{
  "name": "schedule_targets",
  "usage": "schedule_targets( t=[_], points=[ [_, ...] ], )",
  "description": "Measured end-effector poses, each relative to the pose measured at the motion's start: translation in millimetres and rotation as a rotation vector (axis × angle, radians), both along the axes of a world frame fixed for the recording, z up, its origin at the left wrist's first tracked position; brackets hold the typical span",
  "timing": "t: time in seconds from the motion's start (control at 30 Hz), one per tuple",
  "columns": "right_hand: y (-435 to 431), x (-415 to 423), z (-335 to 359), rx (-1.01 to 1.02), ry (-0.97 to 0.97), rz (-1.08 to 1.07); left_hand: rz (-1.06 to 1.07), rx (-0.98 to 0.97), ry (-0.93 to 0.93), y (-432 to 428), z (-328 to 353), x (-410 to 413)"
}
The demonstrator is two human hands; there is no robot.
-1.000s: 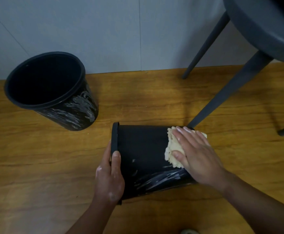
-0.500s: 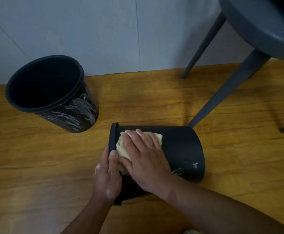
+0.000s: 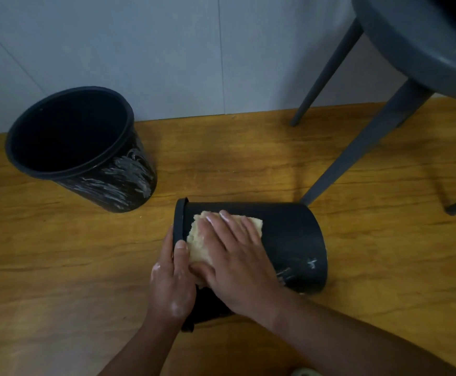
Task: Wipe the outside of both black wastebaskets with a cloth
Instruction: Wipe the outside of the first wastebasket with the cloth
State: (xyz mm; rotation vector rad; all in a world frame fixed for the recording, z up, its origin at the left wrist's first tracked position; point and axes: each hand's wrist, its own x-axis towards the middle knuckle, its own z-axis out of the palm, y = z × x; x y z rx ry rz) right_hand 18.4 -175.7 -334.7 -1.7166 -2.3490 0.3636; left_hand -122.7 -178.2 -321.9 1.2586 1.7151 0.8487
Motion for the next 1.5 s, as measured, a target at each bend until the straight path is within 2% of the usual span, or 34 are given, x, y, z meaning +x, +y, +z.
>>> schedule_targets(
  t=[0.13, 0.33, 0.47, 0.67, 0.87, 1.0, 1.2, 1.37, 1.5],
  points=[
    [-3.9, 22.4, -4.5, 0.013, -0.065, 0.055, -0.019, 0.010, 0.019, -2.1, 3.1, -0.3],
    [-10.5, 99.5, -15.8, -0.025, -0.134, -0.070, -0.027, 0.011, -0.020, -0.2, 7.5, 0.4],
    [-3.0, 134.9, -21.0, -0.072, -0.137, -0.078, -0.040, 0.013, -0.043, 2.8, 9.2, 2.6],
    [-2.3, 79.5, -13.1, -0.019, -0.045, -0.302, -0.007, 0.001, -0.042, 13.1, 11.1, 6.4],
    [-29.6, 12.9, -4.9, 0.014, -0.061, 0.002, 0.001, -0.048, -0.058, 24.7, 17.4, 3.0],
    [-19.0, 35.4, -4.5, -0.018, -0.084, 0.034, 0.005, -0.063, -0.067, 28.8, 17.7, 0.7],
    [1.1, 112.5, -13.7, -0.122, -0.064, -0.184, 0.030, -0.081, -0.079, 32.0, 14.9, 0.2],
    [17.4, 116.7, -15.1, -0.153, -0.028, -0.221, -0.040, -0.013, -0.010, 11.7, 22.8, 3.9],
    [37.4, 117.6, -14.8, -0.198, -0.018, -0.203, -0.005, -0.018, 0.021, -4.2, 16.4, 4.7]
  ],
)
